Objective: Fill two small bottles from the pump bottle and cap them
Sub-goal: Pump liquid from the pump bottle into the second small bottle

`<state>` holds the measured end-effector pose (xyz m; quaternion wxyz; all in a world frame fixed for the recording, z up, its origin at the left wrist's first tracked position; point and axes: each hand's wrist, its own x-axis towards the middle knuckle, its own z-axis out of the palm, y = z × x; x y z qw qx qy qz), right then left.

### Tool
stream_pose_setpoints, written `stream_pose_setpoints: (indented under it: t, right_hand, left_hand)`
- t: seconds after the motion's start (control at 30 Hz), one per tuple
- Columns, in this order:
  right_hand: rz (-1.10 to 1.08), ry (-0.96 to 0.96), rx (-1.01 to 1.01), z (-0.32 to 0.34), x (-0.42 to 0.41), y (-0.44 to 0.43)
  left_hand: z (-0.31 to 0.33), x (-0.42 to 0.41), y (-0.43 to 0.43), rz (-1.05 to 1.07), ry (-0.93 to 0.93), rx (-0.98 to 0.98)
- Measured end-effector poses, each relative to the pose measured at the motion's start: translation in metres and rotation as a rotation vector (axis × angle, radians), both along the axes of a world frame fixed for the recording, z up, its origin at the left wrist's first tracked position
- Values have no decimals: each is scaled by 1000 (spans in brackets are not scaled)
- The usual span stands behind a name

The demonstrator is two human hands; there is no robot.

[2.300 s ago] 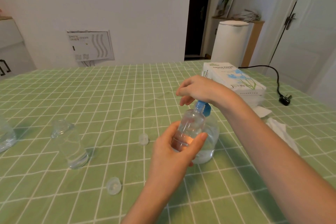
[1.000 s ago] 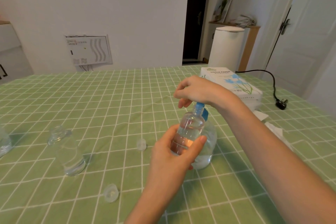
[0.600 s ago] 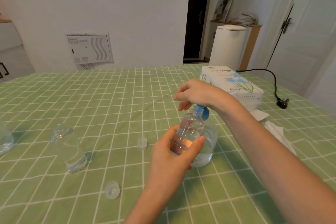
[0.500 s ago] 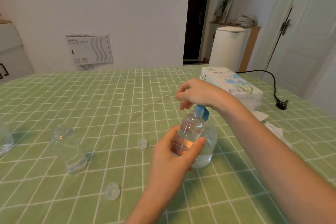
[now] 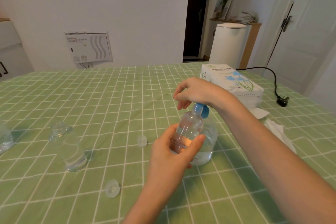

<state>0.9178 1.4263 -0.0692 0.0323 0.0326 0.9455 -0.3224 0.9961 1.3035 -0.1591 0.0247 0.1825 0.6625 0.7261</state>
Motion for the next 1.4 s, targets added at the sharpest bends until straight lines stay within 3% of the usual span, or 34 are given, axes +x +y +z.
stream_pose_setpoints:
  t: [1.03, 1.4]
  right_hand:
    - [-14, 72, 6, 8, 0, 3]
    - [-19, 14, -45, -1, 2, 1]
  left_hand:
    - [0, 0, 1, -9, 41, 4]
    - [-2, 0, 0, 4, 24, -5]
